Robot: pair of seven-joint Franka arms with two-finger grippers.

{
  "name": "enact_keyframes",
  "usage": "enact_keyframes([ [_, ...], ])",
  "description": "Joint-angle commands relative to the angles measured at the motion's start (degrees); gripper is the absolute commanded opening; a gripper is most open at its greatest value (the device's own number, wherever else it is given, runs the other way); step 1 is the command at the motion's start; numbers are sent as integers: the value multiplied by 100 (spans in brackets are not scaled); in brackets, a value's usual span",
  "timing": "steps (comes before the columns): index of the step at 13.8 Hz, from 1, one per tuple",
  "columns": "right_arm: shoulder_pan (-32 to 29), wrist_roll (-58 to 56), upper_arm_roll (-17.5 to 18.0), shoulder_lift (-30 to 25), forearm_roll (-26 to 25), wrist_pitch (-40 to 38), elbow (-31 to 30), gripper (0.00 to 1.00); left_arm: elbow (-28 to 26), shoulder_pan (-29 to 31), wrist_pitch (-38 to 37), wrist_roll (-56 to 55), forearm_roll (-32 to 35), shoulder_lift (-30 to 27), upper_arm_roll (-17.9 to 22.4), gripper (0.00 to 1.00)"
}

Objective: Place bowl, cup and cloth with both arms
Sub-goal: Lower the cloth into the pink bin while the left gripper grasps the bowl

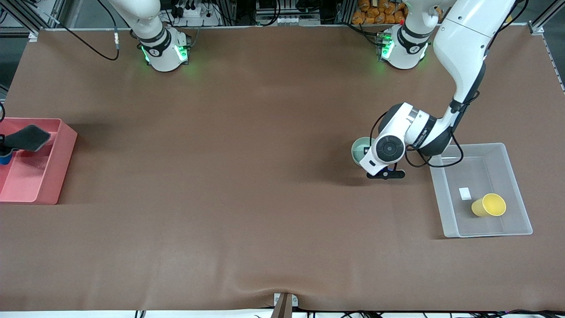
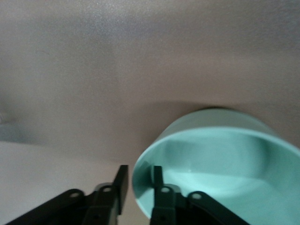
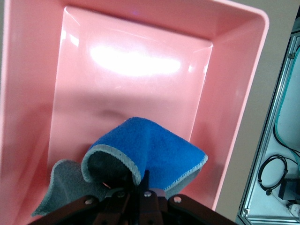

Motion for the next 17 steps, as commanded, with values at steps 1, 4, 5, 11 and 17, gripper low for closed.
enact_keyframes([
  [1, -109, -36, 125, 169, -81, 71, 139, 0, -52, 50, 110, -209, 150, -118, -24, 0],
  [4, -83, -36, 133, 424, -72, 449, 139, 0, 272, 50, -161, -175, 141, -224, -24, 0],
  [5, -74, -36, 133, 495, -72, 555, 139, 0, 491, 85, -554, -96, 71, -320, -24, 0],
  [11, -100, -27, 133, 917, -37, 1363, 139, 0, 880, 778, -1049, 1037, -764, -1032, -32, 0],
  [17, -65, 26, 142, 987, -28, 1426, 139, 71, 915, 1929, -1330, 2846, -1265, -1674, -24, 0],
])
